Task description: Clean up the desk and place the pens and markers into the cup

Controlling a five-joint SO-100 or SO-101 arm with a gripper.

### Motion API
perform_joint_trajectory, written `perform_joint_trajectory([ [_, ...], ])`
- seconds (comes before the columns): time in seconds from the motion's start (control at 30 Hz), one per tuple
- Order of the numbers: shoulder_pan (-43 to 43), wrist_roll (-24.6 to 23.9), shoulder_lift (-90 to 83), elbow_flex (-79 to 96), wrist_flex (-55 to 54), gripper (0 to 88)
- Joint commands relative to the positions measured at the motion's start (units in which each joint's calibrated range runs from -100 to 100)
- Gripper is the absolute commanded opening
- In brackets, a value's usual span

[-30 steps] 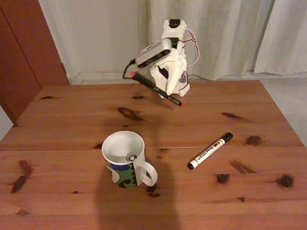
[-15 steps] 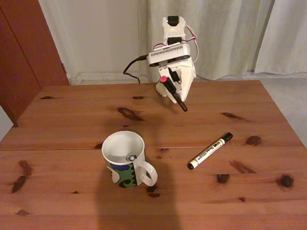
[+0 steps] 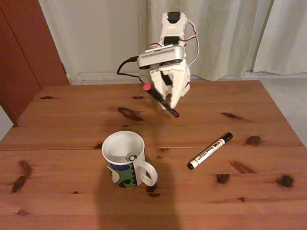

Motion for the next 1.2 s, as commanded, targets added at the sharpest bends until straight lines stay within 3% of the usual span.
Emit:
perform_joint_trajectory([
  [0.0,2.69,0.03,-0.03,-4.17,-0.72,0.9],
  [0.33,12.98,0.56,4.02,-9.67,-0.72,0.9],
  [0.63,13.3,0.56,16.52,-21.66,-0.12,0.9],
  [1.17,10.97,0.24,26.45,-24.82,-0.72,0.9],
])
